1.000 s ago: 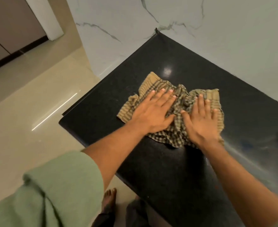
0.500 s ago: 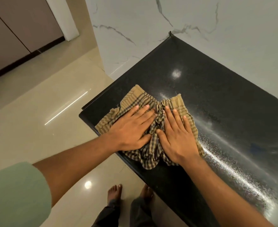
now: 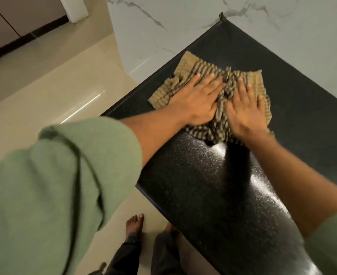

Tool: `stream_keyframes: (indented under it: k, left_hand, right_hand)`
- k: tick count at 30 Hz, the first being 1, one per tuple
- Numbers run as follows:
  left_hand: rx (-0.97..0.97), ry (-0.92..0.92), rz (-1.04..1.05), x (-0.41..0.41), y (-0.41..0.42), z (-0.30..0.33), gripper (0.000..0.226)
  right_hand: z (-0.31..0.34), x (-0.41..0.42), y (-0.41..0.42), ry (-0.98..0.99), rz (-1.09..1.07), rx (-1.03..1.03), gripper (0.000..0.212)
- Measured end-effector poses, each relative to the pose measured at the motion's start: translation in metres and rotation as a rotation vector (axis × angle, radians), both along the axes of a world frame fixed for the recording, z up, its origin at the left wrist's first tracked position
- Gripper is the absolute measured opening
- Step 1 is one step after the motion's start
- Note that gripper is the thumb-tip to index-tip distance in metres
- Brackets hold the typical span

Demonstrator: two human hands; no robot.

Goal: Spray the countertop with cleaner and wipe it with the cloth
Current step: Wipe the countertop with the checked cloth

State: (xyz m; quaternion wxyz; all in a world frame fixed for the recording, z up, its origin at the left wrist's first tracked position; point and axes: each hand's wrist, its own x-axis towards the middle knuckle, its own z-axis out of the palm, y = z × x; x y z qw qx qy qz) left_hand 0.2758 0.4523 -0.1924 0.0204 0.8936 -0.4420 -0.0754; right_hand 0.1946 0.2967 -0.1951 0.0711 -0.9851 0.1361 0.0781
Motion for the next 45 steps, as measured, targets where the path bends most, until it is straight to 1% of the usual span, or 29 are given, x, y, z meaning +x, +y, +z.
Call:
stream_keyframes:
  k: [3, 5, 8, 10, 14, 15, 17, 19, 22, 27, 31, 34, 36, 39, 45]
  left_hand:
    - [0.007, 0.012, 0.076, 0.030, -0.008, 0.000, 0.066]
    - [0.010, 0.028, 0.110, 0.039, -0.010, 0.002, 0.067]
    - [0.022, 0.035, 0.107, 0.041, -0.005, 0.005, 0.067]
    - [0.024, 0.043, 0.094, 0.040, 0.002, 0.005, 0.068]
    - [0.007, 0.098, 0.016, 0.036, 0.040, 0.008, 0.072]
    - [0.007, 0.113, -0.004, 0.034, 0.053, 0.011, 0.073]
    - [0.020, 0.120, -0.035, 0.029, 0.081, 0.014, 0.081]
    - [0.037, 0.107, -0.059, 0.021, 0.108, 0.011, 0.088]
    - [0.037, 0.057, -0.072, 0.004, 0.141, 0.004, 0.090]
    - [0.009, -0.006, -0.095, -0.024, 0.181, -0.004, 0.076]
    - [-0.047, -0.083, -0.130, -0.031, 0.199, -0.014, 0.071]
    - [-0.131, -0.141, -0.152, -0.030, 0.201, -0.019, 0.068]
    - [-0.154, -0.171, -0.173, -0.033, 0.200, -0.022, 0.067]
    - [-0.109, -0.188, -0.193, -0.048, 0.191, -0.020, 0.069]
    - [-0.054, -0.210, -0.285, -0.104, 0.135, -0.020, 0.068]
  right_hand:
    - [-0.001, 0.045, -0.011, 0.009, -0.006, -0.013, 0.064]
    - [0.001, 0.062, -0.014, 0.018, 0.023, -0.042, 0.065]
    - [0.005, 0.071, -0.010, 0.067, 0.091, -0.062, 0.071]
    - [0.009, 0.068, -0.006, 0.066, 0.128, -0.064, 0.074]
    - [0.015, 0.053, 0.023, 0.051, 0.213, -0.034, 0.092]
    - [0.016, 0.048, 0.033, 0.052, 0.229, -0.031, 0.090]
    - [0.013, 0.039, 0.055, 0.047, 0.245, -0.027, 0.078]
    - [0.010, 0.028, 0.079, 0.035, 0.244, -0.026, 0.072]
    - [0.007, 0.005, 0.115, 0.004, 0.213, -0.010, 0.073]
    - [0.002, -0.034, 0.169, -0.049, 0.112, 0.077, 0.075]
    - [0.001, -0.050, 0.188, -0.061, 0.042, 0.112, 0.075]
    - [0.001, -0.056, 0.192, -0.093, 0.004, 0.163, 0.074]
    - [0.000, -0.069, 0.193, -0.125, -0.033, 0.205, 0.072]
    - [-0.001, -0.095, 0.190, -0.134, -0.055, 0.274, 0.069]
    - [-0.002, -0.145, 0.153, -0.147, -0.170, 0.218, 0.066]
